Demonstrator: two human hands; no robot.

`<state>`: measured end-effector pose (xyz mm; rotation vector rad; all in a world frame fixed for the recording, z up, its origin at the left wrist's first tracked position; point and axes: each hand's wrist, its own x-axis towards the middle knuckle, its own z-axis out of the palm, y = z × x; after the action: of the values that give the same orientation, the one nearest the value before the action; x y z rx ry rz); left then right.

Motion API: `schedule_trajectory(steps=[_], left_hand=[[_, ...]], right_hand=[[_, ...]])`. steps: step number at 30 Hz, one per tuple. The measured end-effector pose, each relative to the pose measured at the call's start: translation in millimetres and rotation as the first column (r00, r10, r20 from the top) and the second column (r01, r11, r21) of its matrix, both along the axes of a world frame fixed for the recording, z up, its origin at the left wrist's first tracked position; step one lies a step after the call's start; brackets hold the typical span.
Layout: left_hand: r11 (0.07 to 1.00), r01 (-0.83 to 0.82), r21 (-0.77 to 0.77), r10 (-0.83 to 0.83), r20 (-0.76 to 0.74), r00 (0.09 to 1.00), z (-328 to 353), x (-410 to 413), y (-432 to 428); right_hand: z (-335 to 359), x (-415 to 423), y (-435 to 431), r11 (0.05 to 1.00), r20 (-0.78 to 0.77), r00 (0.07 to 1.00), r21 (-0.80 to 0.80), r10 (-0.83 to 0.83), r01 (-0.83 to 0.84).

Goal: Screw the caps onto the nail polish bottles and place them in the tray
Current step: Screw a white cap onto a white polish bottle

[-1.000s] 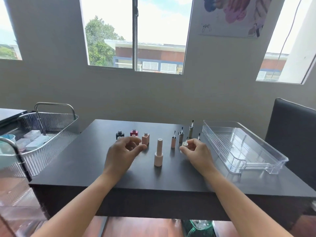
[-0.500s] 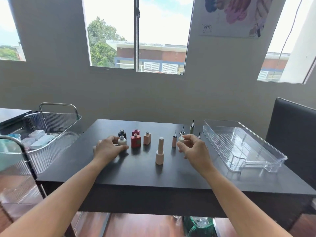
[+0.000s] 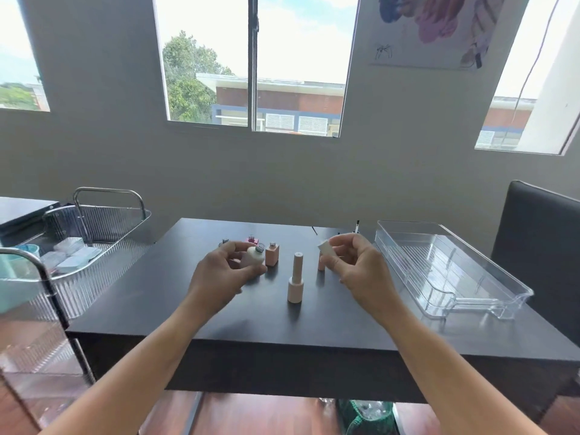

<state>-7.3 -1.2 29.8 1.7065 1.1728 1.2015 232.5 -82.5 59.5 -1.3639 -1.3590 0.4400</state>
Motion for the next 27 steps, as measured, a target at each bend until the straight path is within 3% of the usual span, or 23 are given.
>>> schedule_trajectory(steps=[10, 27], left_hand=[[0.988, 0.102, 0.113, -0.106, 0.023, 0.994, 10, 24, -21], [0.986, 0.096, 0.14, -0.097, 0.005, 0.995, 7, 27, -18]], right_hand=[[6, -11, -12, 0.998, 0.239, 0.97, 0.054, -0.045, 0.033], [6, -16, -15, 0.989, 0.366, 0.927, 0.146, -0.076, 0.024]])
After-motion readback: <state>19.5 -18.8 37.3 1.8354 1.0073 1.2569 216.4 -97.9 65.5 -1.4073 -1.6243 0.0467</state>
